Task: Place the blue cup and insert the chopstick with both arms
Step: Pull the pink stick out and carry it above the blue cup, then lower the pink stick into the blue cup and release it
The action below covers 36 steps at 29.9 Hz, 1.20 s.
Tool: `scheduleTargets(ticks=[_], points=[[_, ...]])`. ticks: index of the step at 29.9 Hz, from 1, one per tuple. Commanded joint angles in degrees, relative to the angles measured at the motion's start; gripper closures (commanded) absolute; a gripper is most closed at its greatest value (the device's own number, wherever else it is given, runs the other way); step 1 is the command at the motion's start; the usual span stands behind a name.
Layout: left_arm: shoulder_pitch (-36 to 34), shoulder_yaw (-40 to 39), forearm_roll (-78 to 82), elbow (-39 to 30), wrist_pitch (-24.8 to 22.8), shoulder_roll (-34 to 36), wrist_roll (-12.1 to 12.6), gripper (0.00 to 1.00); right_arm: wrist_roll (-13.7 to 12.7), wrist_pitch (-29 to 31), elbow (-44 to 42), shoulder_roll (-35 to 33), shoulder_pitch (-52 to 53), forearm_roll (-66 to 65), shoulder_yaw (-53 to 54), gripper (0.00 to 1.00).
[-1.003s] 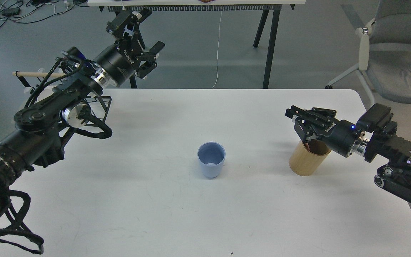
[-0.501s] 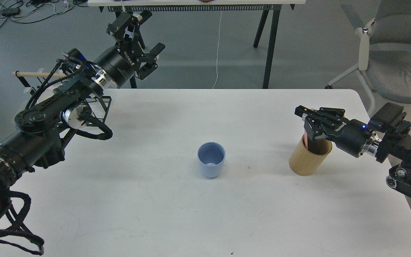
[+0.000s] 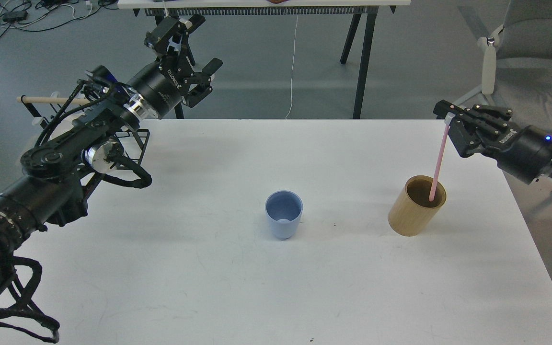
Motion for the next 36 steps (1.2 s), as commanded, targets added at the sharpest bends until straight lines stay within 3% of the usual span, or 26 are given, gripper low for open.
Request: scheduleTargets(ticks=[1, 6, 9, 14, 19, 26, 36], points=[[1.3, 0.1, 0.1, 0.1, 0.0, 0.1, 0.0, 0.01, 0.0, 0.0, 3.6, -1.6, 1.1, 0.3, 4.6, 0.99], [2.7, 0.1, 0.1, 3.7, 0.0, 0.0, 0.0, 0.01, 0.0, 0.0, 4.2, 1.8, 4.2, 4.1, 4.4, 1.00], [3.5, 0.2, 0.1, 5.4, 0.0, -0.1, 0.0, 0.01, 0.0, 0.0, 2.7, 12.6, 4.1, 4.1, 3.6, 1.00], [3.8, 0.3, 0.1, 6.1, 0.0, 0.1, 0.0, 0.01, 0.0, 0.0, -7.2, 28.4, 6.8, 3.3, -3.8, 1.00], [4.3, 0.3, -0.2, 9.7, 0.0, 0.0, 0.0, 0.01, 0.0, 0.0, -13.9, 38.8, 10.1, 3.3, -10.4, 1.00], [5.4, 0.2, -0.3, 10.1, 0.0, 0.1, 0.0, 0.01, 0.0, 0.0, -17.2, 43.0, 10.2, 3.3, -10.9, 1.00], [6.0, 0.1, -0.3, 10.1, 0.0, 0.0, 0.0, 0.01, 0.0, 0.0, -18.3, 43.0, 10.1, 3.1, -11.3, 0.98]])
